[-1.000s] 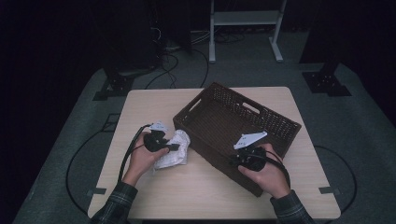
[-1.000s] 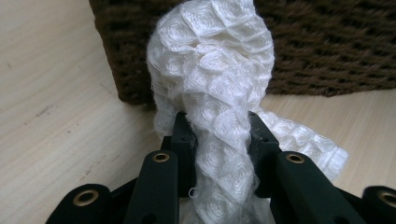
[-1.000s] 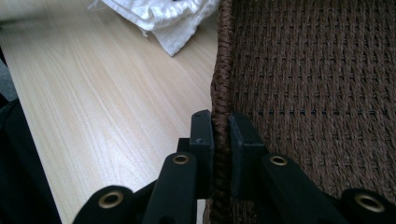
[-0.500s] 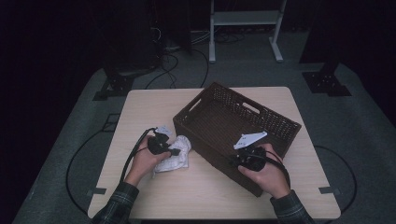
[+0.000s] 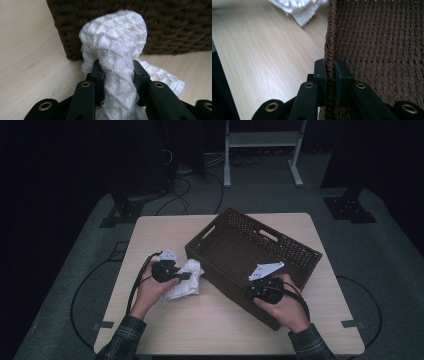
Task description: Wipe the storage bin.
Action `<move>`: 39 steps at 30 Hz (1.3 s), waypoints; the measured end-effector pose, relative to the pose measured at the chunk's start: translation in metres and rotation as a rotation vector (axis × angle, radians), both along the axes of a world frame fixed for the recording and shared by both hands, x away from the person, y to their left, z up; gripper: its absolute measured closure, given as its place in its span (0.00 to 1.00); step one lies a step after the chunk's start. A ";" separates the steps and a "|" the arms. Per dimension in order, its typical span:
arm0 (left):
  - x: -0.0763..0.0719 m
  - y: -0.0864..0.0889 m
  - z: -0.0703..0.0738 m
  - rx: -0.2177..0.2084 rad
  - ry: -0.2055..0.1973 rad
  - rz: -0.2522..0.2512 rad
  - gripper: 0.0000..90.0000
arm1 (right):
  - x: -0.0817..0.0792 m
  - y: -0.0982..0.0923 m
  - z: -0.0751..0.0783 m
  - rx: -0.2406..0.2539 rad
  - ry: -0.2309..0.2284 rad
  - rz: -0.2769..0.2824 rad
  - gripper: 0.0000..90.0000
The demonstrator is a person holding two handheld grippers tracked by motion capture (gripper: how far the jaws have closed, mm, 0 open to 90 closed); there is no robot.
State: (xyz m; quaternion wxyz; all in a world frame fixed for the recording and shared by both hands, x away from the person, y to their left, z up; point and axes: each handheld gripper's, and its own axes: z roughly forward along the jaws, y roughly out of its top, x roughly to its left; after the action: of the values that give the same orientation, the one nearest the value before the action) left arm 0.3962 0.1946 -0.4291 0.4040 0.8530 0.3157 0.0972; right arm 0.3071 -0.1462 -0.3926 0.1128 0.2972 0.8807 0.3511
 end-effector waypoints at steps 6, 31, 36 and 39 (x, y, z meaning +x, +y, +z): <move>-0.005 0.004 0.013 -0.028 -0.040 0.001 0.76 | 0.002 0.005 0.000 0.000 0.002 0.009 0.90; -0.006 -0.006 0.003 0.005 -0.006 -0.036 0.77 | 0.006 0.014 -0.001 0.004 -0.003 0.018 0.90; -0.003 -0.009 -0.004 0.059 0.005 -0.048 0.77 | 0.004 0.012 0.000 0.000 -0.015 0.026 0.87; -0.003 -0.009 -0.008 0.065 0.020 -0.048 0.77 | 0.003 0.005 -0.001 0.016 0.012 0.029 0.87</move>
State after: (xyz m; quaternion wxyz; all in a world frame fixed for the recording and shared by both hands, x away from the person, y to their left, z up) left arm 0.3932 0.1855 -0.4368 0.3751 0.8740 0.2958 0.0894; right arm 0.3105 -0.1413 -0.3941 0.1000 0.2872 0.8828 0.3580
